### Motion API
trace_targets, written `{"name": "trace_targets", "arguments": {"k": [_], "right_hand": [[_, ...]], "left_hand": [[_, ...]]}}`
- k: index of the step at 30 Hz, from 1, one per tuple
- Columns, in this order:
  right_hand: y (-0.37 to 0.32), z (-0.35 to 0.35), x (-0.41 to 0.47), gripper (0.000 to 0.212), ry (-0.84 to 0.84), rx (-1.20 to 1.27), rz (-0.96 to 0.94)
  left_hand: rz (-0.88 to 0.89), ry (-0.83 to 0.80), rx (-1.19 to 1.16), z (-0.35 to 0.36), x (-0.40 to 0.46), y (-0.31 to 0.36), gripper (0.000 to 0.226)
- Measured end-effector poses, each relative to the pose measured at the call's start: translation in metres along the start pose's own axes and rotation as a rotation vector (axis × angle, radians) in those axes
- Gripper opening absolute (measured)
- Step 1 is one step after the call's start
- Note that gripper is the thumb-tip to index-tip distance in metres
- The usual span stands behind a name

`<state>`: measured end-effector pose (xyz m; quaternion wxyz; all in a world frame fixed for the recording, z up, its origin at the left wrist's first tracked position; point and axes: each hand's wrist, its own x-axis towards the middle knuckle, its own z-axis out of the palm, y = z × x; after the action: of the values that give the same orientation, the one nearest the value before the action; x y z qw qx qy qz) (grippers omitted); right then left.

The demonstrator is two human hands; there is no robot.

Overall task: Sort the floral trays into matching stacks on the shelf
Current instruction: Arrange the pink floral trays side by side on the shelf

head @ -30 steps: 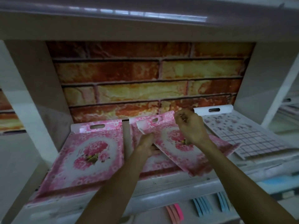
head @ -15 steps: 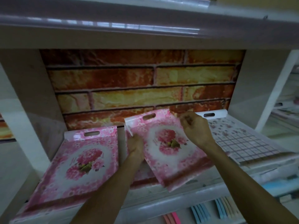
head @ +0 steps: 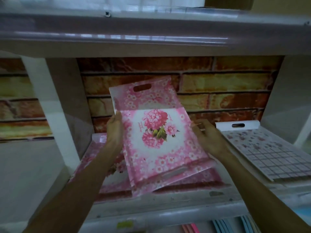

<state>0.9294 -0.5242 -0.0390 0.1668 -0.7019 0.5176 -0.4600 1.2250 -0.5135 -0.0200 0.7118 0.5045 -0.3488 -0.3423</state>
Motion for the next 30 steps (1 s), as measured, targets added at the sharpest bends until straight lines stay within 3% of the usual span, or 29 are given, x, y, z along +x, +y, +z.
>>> {"name": "trace_targets", "arguments": {"k": [4,9,14,17,20,25,30], "right_hand": [[-0.018,0.025,-0.011,0.031,-0.146,0.224,-0.005],[-0.035,0.063,-0.015,0.018,-0.118,0.393,0.009],[-0.055,0.099,-0.023,0.024,-0.102,0.474,0.06],[-0.065,0.121,-0.027,0.033,-0.096,0.471,0.13],[-0.072,0.144,-0.034,0.043,-0.108,0.468,0.214],[-0.073,0.171,-0.044,0.015,-0.151,0.286,0.267],[-0.079,0.175,-0.05,0.03,-0.229,0.092,0.192]], "left_hand": [[0.028,-0.052,-0.049,-0.028,-0.005,0.015,0.032],[0.066,0.008,0.084,-0.06,-0.012,0.032,0.04],[0.064,0.004,0.161,-0.103,-0.023,0.031,0.02],[0.101,0.042,0.314,-0.134,-0.024,0.014,0.015],[0.092,0.043,0.482,-0.159,-0.028,0.0,0.025],[0.111,0.021,0.666,-0.19,-0.029,-0.012,0.034],[0.127,0.028,0.907,-0.209,-0.027,-0.025,0.026]]}}
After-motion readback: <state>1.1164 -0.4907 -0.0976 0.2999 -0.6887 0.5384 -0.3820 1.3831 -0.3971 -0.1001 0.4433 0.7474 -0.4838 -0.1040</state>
